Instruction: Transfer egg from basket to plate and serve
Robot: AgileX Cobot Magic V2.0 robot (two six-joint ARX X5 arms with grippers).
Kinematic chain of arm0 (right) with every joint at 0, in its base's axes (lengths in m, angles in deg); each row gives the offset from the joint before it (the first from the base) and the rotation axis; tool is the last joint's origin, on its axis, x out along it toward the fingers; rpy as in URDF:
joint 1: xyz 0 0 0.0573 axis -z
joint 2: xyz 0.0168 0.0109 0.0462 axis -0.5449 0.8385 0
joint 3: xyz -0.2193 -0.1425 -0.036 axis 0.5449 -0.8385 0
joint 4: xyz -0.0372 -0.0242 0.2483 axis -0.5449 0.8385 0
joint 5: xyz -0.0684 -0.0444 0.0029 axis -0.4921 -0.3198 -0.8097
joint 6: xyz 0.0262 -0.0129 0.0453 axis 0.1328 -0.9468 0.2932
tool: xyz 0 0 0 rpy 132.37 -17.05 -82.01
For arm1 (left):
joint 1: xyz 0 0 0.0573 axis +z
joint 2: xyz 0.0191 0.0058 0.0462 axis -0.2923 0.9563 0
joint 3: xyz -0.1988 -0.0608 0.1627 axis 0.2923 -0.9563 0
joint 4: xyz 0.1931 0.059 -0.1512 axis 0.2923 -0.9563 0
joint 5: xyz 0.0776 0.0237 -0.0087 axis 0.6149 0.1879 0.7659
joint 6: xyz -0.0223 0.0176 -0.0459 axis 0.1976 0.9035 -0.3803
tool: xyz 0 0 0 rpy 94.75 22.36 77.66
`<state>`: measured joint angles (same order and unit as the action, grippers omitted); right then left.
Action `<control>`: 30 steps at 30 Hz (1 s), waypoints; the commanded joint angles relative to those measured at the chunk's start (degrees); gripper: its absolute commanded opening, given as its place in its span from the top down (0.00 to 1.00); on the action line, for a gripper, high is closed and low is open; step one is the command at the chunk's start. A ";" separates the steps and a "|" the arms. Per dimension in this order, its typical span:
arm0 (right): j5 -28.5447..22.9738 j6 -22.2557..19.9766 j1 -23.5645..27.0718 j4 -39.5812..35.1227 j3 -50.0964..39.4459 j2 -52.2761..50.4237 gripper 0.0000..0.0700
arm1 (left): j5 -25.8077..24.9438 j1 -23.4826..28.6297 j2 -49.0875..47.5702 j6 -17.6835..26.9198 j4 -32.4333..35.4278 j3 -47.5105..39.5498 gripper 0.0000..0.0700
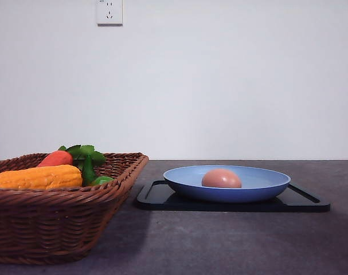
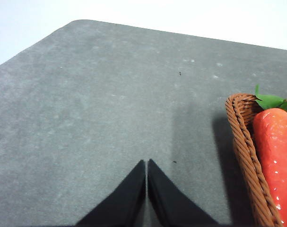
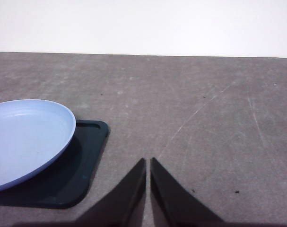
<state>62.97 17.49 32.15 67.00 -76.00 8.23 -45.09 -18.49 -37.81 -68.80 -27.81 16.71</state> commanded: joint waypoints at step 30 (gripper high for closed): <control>-0.11 0.79 -0.13 -0.66 -0.22 -0.18 1.00 | -0.15 0.15 -0.09 -0.11 -0.76 -1.46 1.00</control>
<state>62.97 17.49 32.15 67.00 -76.00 8.25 -45.09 -18.49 -37.81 -68.80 -27.81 16.71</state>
